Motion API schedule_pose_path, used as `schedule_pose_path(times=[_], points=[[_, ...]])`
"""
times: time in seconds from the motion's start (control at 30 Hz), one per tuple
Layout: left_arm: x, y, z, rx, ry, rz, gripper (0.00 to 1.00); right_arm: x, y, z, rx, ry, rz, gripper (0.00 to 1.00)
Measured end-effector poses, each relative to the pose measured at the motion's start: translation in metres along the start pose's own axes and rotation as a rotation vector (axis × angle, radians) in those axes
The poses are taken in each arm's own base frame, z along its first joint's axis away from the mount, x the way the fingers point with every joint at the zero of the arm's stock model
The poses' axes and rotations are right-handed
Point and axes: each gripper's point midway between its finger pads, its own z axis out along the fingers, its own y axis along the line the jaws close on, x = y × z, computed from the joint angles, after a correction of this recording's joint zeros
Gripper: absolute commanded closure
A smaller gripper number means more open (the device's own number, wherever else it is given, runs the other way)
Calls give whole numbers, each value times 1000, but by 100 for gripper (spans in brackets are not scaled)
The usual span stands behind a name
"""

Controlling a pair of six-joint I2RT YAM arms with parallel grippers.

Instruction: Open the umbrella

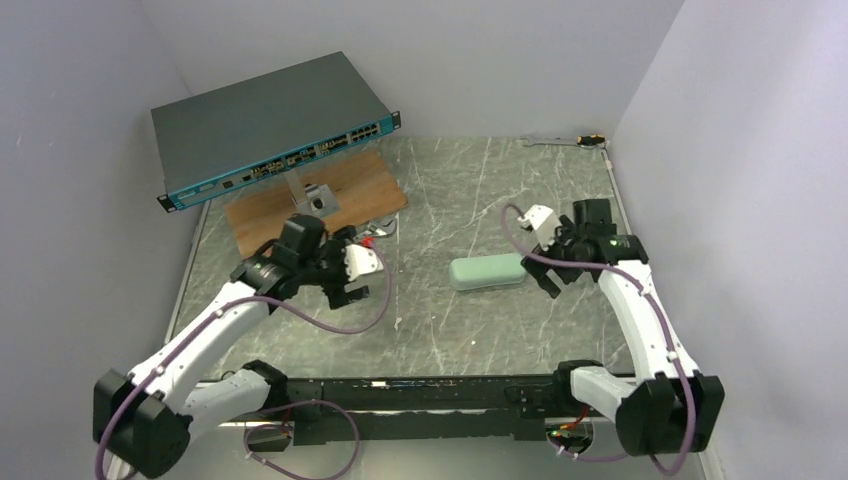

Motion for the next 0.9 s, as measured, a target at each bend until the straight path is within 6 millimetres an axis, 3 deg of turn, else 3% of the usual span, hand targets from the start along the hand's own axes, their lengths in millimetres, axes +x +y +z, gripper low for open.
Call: schedule_pose_path(times=[0.17, 0.23, 0.4, 0.63, 0.77, 0.9], points=[[-41, -21, 45, 204, -86, 208, 6, 39, -4, 4, -63, 92, 306, 10], [-57, -23, 67, 264, -103, 262, 7, 39, -6, 3, -86, 95, 401, 12], [-86, -26, 127, 378, -127, 360, 10, 19, -9, 4, -169, 37, 603, 15], [-90, -52, 182, 488, -109, 464, 23, 6, 2, 14, -299, 42, 801, 16], [-79, -84, 200, 554, -68, 526, 27, 5, 3, 25, -354, 77, 900, 19], [-74, -113, 200, 602, -58, 558, 30, 2, 7, 33, -405, 91, 979, 20]])
